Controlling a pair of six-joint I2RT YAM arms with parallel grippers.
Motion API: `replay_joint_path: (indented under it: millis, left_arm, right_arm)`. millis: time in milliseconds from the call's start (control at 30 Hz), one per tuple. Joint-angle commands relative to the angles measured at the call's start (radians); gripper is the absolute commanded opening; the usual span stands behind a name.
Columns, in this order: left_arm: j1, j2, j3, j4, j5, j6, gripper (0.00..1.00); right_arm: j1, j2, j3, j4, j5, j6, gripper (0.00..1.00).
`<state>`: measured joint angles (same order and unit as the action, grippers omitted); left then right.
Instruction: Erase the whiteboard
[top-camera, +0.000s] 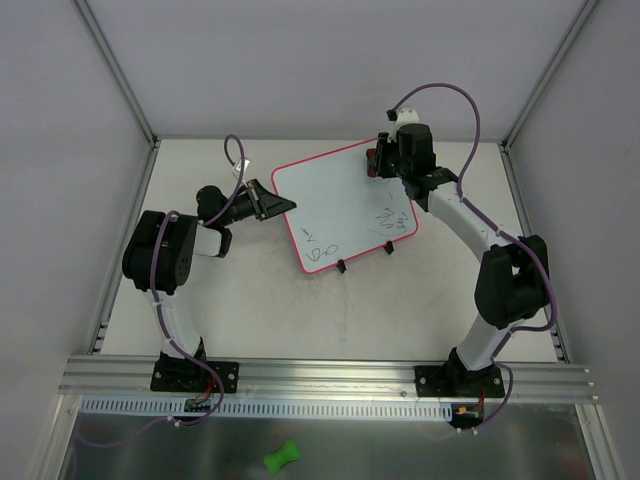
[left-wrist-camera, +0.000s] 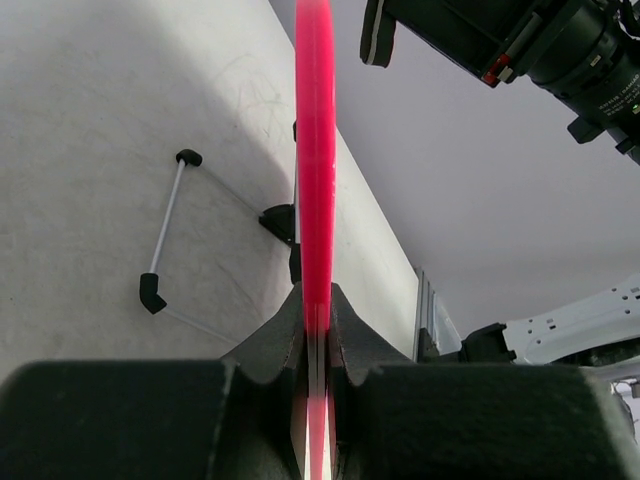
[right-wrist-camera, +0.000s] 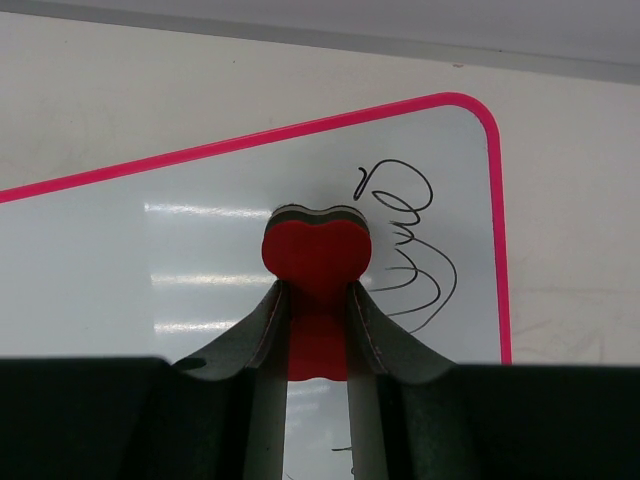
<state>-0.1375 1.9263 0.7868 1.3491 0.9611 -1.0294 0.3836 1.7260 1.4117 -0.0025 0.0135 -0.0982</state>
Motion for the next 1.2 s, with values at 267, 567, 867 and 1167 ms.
replay_joint_path:
  millis: [267, 567, 867, 1167]
  left_arm:
    - [0.016, 0.066, -0.004, 0.332, 0.134, 0.002, 0.00]
    - [0.010, 0.028, -0.030, 0.332, 0.165, 0.058, 0.00]
    - [-0.010, -0.076, -0.101, 0.332, 0.160, 0.170, 0.00]
    - [-0.020, -0.075, -0.103, 0.332, 0.163, 0.203, 0.00]
  right_arm:
    - [0.032, 0.087, 0.147, -0.030, 0.052, -0.023, 0.00]
    - [0.035, 0.113, 0.170, -0.030, 0.065, -0.026, 0.00]
    - [0.035, 0.098, 0.150, -0.022, 0.066, -0.035, 0.00]
    - [0.038, 0.142, 0.229, -0.054, 0.040, -0.037, 0.00]
